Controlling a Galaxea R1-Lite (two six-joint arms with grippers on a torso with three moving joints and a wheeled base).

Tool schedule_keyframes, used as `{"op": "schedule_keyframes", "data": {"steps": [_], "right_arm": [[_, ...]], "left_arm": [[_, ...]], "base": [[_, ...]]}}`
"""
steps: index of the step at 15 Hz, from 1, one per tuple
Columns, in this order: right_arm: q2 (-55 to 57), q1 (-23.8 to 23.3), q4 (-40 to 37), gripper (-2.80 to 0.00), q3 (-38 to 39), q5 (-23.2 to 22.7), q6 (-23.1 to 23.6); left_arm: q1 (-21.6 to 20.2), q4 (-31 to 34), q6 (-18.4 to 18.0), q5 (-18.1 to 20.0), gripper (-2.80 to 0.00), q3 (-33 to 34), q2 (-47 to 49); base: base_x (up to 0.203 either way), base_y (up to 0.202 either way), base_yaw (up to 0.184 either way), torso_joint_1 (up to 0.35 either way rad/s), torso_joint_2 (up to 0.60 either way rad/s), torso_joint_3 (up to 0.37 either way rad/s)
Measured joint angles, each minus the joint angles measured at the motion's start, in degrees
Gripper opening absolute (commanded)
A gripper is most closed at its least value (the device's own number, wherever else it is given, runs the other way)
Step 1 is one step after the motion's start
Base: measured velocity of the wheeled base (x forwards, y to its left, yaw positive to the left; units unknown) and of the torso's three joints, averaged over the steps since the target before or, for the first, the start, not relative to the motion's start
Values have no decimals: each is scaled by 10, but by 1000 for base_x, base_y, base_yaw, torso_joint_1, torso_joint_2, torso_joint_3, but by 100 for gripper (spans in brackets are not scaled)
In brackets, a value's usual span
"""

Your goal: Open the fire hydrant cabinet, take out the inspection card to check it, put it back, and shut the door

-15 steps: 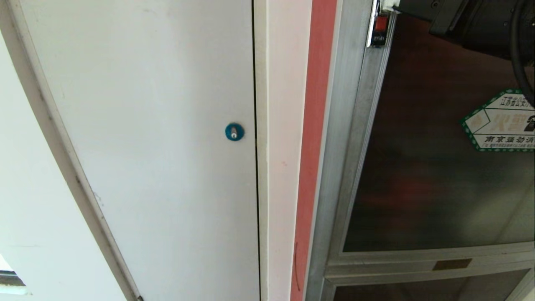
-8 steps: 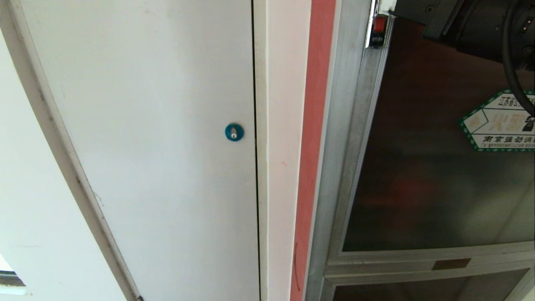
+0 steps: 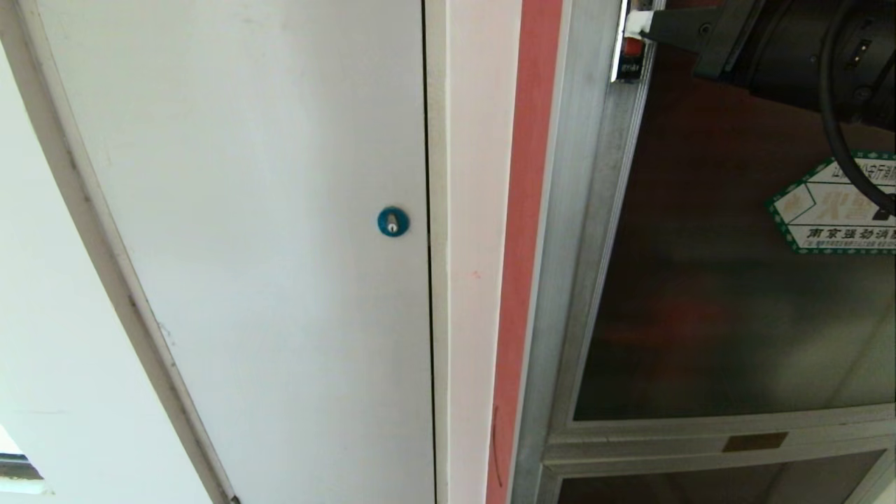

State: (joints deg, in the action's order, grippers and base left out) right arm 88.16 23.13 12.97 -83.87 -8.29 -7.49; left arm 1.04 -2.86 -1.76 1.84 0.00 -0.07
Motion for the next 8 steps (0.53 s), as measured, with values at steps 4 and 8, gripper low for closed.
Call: {"op": "schedule_keyframes", "data": {"steps": [4,8], "right_arm": [[-5,-3,-1,-280,5,0,0],[-29,8,-5,-280,10,2,1]], "left_arm": [[0,0,0,0,-280,0,0],[0,0,0,0,-280,0,0]], "base": [[0,0,0,0,0,0],[0,0,0,0,0,0]]}}
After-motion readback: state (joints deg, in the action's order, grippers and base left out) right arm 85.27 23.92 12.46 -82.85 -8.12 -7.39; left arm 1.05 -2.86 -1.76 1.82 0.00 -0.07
